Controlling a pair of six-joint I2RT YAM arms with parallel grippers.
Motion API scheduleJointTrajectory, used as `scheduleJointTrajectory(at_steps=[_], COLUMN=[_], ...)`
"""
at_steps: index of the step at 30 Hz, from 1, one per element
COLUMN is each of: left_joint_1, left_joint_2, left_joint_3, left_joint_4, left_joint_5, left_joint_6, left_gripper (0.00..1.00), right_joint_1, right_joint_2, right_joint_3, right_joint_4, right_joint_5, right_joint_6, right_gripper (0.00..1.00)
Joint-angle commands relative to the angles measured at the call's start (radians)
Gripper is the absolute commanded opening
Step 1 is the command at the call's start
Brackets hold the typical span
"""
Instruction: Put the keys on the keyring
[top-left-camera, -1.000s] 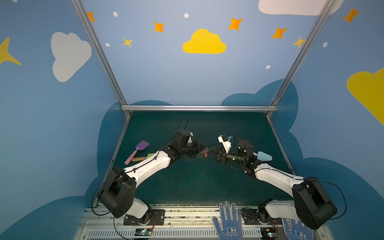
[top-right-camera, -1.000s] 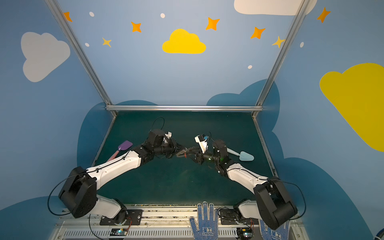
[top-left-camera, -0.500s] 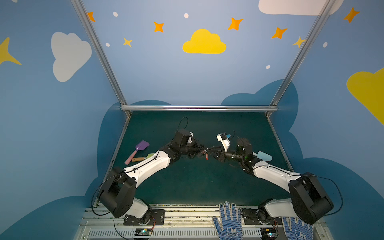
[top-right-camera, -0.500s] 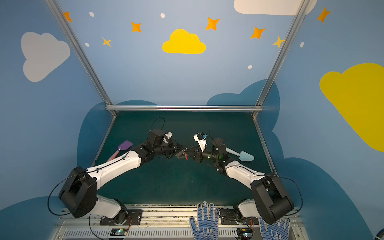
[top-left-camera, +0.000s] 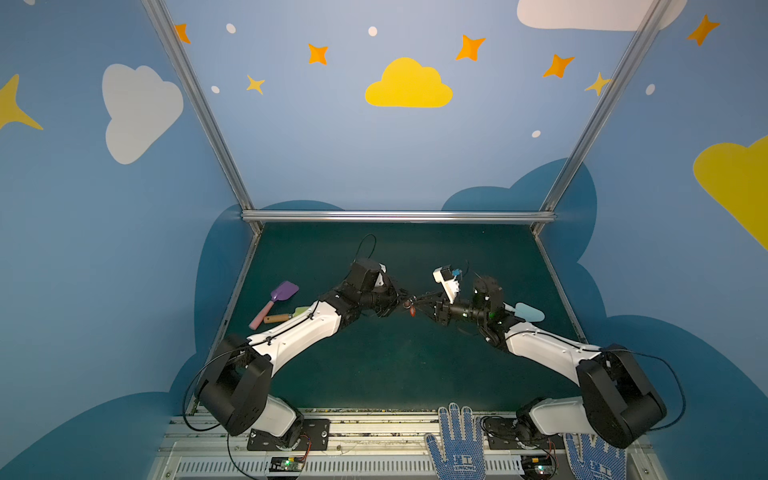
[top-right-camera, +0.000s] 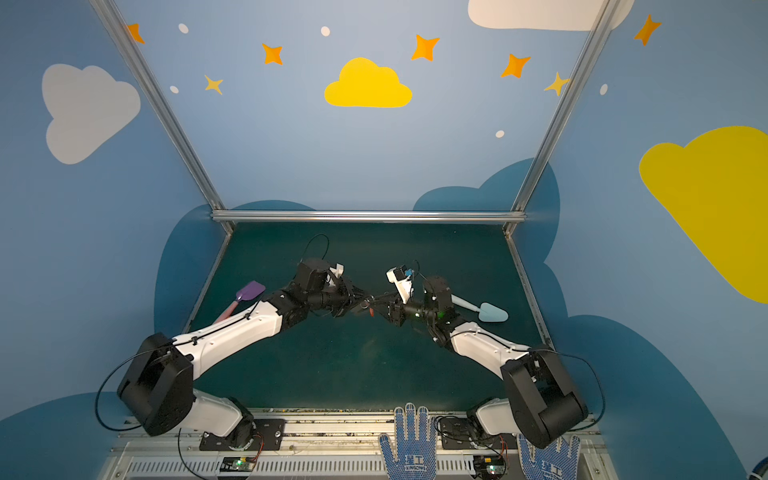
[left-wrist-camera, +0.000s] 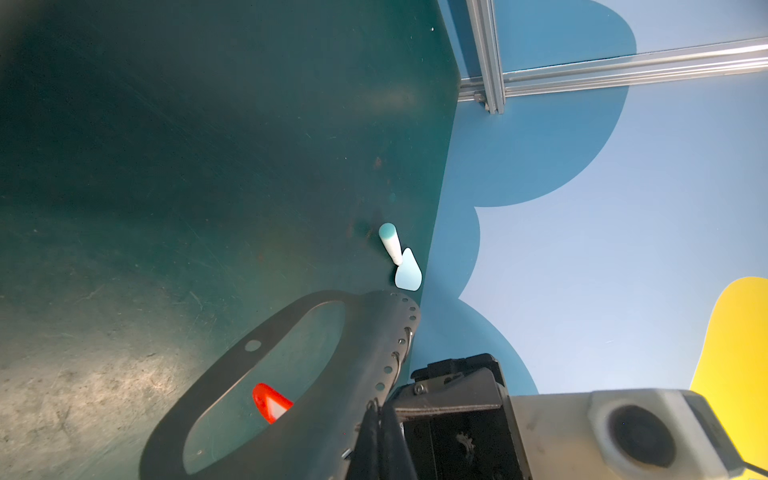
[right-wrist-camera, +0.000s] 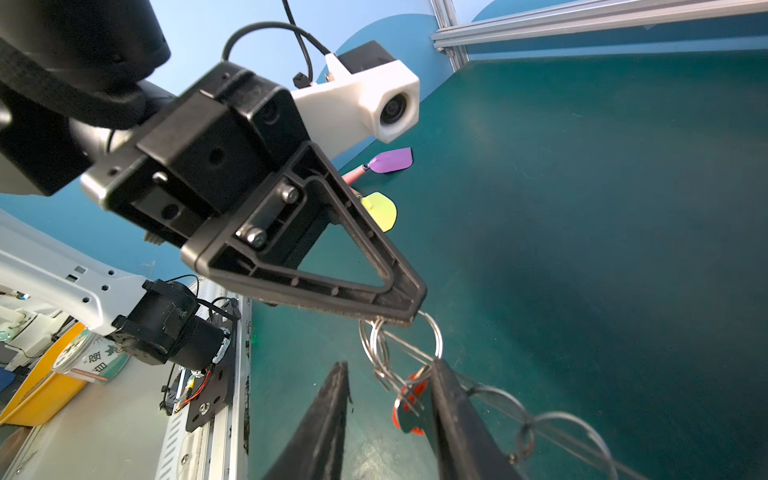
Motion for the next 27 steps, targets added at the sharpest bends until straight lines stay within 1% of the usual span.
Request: scheduleJointTrajectory(at_steps=[1, 4, 7, 11, 15, 18, 24, 27], left_joint_1=[0.003, 0.005, 0.005, 0.006, 0.008, 0.008, 0.008, 0.008], left_joint_2=[-0.032, -0.033, -0.034, -0.033, -0.032, -0.030, -0.036, -0.038], left_joint_3=[0.026, 0.024, 0.023, 0.023, 0.023, 0.023, 0.019, 0.017], left_joint_4=[0.036, 0.038, 0.039, 0.043, 0.046, 0.046, 0.046, 0.046], left_joint_5=[0.003, 0.003, -0.002, -0.001, 0.002, 0.005, 0.001, 0.002], left_joint_6=[0.000, -0.004, -0.008, -0.011, -0.013, -0.014, -0.014, -0.015], left_gripper=[0.04, 0.04, 0.04, 0.04, 0.04, 0.04, 0.04, 0.04], right_joint_1=[0.005, 0.005, 0.005, 0.007, 0.006, 0.005, 0.005, 0.005], right_joint_2=[-0.005, -0.009, -0.012, -0.015, -0.023, -0.029, -0.047, -0.059], right_joint_3=[-0.007, -0.013, -0.017, -0.020, -0.030, -0.031, -0.034, -0.037], right_joint_4=[0.004, 0.004, 0.002, -0.001, 0.005, 0.007, 0.014, 0.024], right_joint_5=[-0.005, -0.002, -0.003, -0.006, 0.005, 0.012, 0.039, 0.051], right_joint_6=[-0.013, -0.015, -0.018, -0.019, -0.018, -0.016, -0.006, 0.005], right_gripper=[0.34, 0.35, 0.31, 0.30, 0.19, 0.15, 0.01, 0.00])
